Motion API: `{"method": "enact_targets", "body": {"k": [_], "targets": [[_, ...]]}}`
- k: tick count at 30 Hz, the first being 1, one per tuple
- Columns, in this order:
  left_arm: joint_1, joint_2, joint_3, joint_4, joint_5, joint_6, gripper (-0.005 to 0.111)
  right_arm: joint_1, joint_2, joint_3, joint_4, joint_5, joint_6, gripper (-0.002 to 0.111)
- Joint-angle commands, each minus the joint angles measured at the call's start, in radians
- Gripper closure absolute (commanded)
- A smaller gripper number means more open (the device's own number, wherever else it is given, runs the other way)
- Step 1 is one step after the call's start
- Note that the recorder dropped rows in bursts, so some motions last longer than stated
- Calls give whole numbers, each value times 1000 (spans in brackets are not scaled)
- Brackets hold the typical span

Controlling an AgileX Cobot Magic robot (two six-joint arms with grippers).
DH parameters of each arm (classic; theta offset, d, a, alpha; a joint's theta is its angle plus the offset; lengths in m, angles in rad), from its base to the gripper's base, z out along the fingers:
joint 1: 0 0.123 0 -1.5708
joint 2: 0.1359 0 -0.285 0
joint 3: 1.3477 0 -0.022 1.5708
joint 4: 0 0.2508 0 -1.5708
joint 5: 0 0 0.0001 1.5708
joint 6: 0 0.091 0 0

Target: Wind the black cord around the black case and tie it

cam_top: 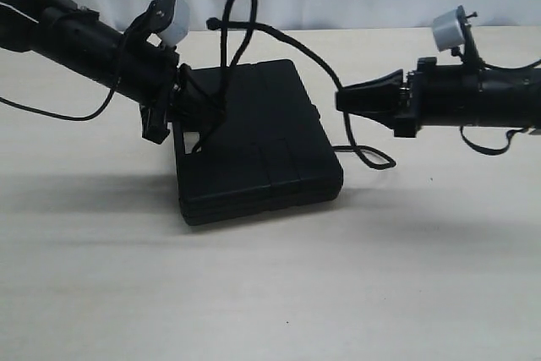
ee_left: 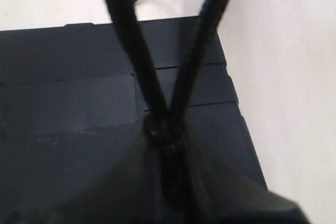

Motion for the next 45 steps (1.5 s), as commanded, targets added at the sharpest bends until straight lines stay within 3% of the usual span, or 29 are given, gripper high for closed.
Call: {"method": "enact_targets", "body": {"k": [1,7,12,21,28,32,40,45], "targets": [[-1,2,-1,-36,12,-1,101,100,-1,-24,108,-95,-3,104],[-1,2,-1,-36,23,-3,79,169,-1,-73,67,-270,53,104],[-1,2,-1,-34,32,-3,77,169,-1,-127,23,-436,184,104],[-1,0,-1,-34,29,-10,76,172,-1,-214,41,-189,213,104],[-1,-31,-1,-34,-27,-85,41,172,-1,-213,41,-115,241,104],[-1,-74,-1,-32,-84,-167,30,172,-1,-213,41,-118,264,104],[49,-167,-1,1,-59,-174,29,172,-1,-213,41,-137,341,104],[132,-233,-1,29,91,-243,29,172,-1,-213,44,-137,370,104]]}}
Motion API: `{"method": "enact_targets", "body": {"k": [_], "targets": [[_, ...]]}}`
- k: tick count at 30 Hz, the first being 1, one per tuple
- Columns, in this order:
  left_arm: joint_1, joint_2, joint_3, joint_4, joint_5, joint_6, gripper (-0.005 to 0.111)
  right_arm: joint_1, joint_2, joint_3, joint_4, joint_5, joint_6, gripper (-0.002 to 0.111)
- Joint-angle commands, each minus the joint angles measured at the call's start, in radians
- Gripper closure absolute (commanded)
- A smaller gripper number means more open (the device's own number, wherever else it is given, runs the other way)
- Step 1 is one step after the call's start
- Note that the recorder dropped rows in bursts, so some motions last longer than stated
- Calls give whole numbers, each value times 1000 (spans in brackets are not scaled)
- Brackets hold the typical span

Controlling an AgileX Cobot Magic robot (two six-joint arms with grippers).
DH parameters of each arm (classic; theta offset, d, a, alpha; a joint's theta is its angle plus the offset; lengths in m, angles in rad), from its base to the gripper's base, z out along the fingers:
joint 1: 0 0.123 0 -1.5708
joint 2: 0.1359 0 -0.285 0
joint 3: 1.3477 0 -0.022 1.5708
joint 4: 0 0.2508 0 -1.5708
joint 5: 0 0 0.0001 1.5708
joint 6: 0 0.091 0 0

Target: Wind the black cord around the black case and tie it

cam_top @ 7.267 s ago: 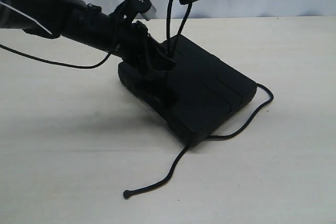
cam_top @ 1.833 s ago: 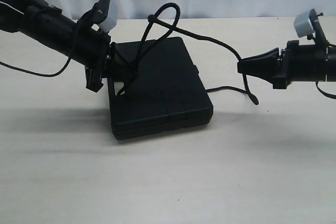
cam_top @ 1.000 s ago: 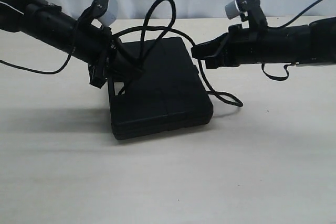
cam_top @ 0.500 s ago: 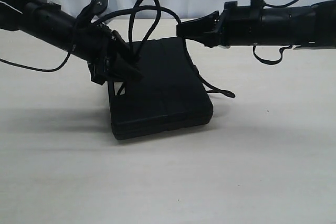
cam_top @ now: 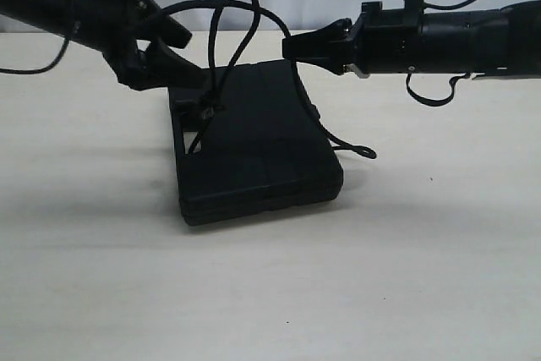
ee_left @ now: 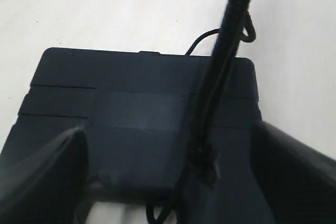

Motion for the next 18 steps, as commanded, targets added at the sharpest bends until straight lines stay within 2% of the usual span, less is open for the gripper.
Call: {"method": "enact_targets", "body": {"k": [1,2,9,18], "targets": [[80,-71,-1,16,192,-44,29,1,-1,-3,1,4,21,104],[90,-79,-1,16,224,-44,29,1,-1,-3,1,4,21,104],[88,-111,-1,-28,224,-42,29,1,-1,-3,1,2,21,104],[88,-125,-1,-268,224,-114,29,1,-1,-3,45,-81,21,104]]}}
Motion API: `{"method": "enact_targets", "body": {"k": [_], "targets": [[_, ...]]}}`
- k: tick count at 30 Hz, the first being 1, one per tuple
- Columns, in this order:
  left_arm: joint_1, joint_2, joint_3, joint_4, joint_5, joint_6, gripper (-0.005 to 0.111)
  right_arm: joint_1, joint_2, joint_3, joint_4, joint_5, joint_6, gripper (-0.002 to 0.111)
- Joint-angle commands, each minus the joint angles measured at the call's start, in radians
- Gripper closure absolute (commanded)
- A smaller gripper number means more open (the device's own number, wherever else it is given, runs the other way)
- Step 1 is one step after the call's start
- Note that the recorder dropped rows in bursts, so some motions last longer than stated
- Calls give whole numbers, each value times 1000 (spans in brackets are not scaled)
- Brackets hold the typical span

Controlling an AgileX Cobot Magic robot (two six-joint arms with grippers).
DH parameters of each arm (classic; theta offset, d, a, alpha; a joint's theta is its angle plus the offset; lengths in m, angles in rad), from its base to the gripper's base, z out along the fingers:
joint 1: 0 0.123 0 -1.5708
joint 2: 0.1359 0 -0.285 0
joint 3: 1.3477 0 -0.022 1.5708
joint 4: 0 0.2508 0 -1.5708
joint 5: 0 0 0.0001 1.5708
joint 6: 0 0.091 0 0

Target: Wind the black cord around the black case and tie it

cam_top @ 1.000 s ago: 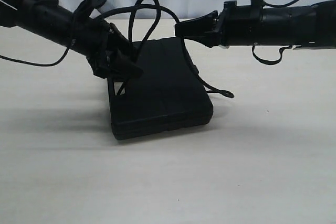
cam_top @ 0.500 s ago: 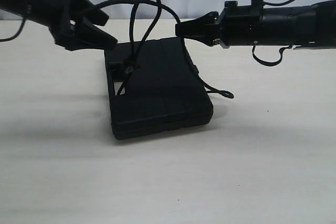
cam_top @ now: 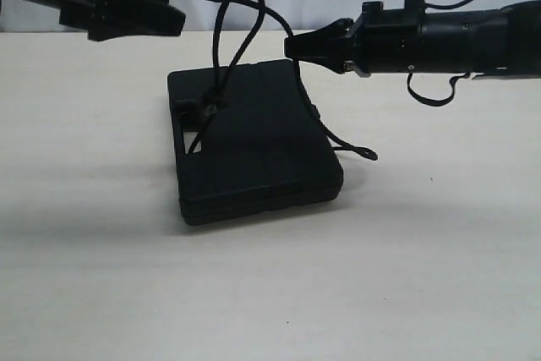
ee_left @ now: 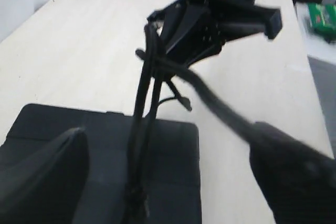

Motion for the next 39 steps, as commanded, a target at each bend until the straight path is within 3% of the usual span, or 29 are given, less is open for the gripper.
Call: {"method": "enact_targets", "body": {"k": [1,6,10,19,21,28,30,36,39], "targets": [[-1,-11,-1,-122,9,-30,29,1,-1,-3,47,-41,3,104],[-13,-11,-1,-140,9,-40,29,1,-1,-3,70,-38,3,104],[-66,-1,-1,-134,9,-41,29,1,-1,-3,72,-26,3,104],[-117,1,-1,-98,-209,-64,31,1,-1,-3,72,-14,3,104],[-117,1,-1,-97,-235,-66,40,1,-1,-3,72,-11,3,104],[-117,1,-1,-106,-276,-66,93,1,-1,-3,72,-11,4,103],[-117,1,-1,-106,-269,-66,107,1,-1,-3,72,-11,44,90],[-117,-1,-1,-165,-254,-66,107,-40,-54,-6,55,-14,78,38],[-115,-20,-5,-275,-280,-64,107,-109,-124,-20,-67,-41,80,29]]}}
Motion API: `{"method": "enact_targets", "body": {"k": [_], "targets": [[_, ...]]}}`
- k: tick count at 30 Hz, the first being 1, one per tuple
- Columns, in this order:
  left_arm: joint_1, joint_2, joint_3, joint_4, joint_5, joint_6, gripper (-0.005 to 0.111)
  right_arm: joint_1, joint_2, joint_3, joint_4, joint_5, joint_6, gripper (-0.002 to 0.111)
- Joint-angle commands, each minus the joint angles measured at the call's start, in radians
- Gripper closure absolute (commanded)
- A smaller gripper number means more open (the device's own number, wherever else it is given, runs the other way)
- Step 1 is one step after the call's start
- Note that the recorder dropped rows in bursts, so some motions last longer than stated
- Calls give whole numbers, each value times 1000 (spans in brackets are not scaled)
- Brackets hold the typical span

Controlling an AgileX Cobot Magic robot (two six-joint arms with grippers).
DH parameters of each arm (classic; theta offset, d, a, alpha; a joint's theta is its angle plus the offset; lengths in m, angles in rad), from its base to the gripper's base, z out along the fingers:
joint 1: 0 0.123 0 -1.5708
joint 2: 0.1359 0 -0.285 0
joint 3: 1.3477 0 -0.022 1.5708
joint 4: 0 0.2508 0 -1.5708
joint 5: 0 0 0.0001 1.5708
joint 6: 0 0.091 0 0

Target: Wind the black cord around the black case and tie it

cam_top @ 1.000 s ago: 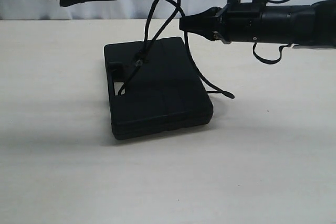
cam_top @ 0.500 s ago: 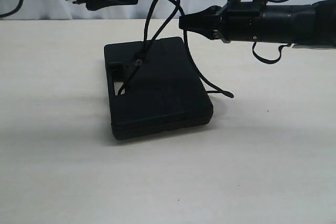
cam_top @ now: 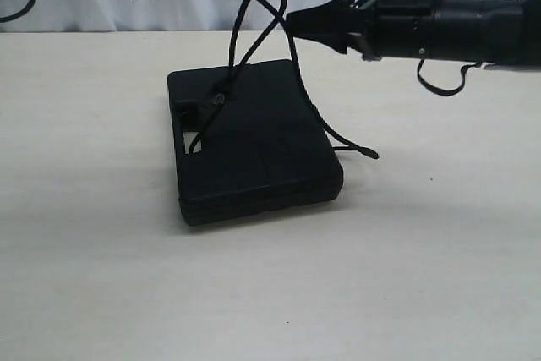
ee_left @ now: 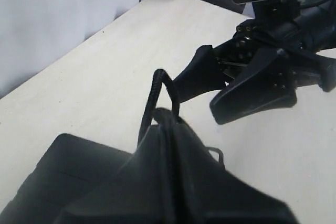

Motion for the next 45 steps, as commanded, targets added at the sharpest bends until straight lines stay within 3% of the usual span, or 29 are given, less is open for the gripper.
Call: {"method": "enact_targets", "body": {"k": [1,4,7,11,15,19,22,25,28,30,31,40,45], "targets": [[-8,-24,-38,-163,-47,-5,107,-120,-138,-24,-163,-50,8,30],[-39,-2,-135,-156,-47,-99,107,-155,-221,-24,-152,-55,-82,33],[-152,80,-248,-86,-48,-173,107,-89,-250,-24,-159,-97,-151,46],[-236,177,-380,-80,-31,-294,107,-13,-235,-24,-208,-224,-151,46],[-276,211,-390,-80,-29,-296,107,-11,-203,-24,-199,-223,-121,46],[-278,244,-390,-86,-31,-312,107,7,-189,-24,-178,-195,-126,46],[-278,247,-390,-93,-67,-312,107,45,-188,-24,-155,-285,-150,47],[-278,247,-390,-93,-66,-312,107,59,-172,-27,-68,-362,-171,68],[-278,247,-390,-93,-64,-312,107,59,-119,-38,-65,-315,-192,73],[-278,247,-390,-91,-64,-312,107,59,-108,-43,-65,-280,-192,89],[-276,247,-390,-91,-67,-312,107,59,-110,-48,-65,-276,-192,102],[-274,245,-390,-74,-93,-315,106,53,-163,-48,-65,-283,-190,104],[-271,213,-390,113,-115,-327,85,25,-206,-48,-62,-381,-111,104]]}}
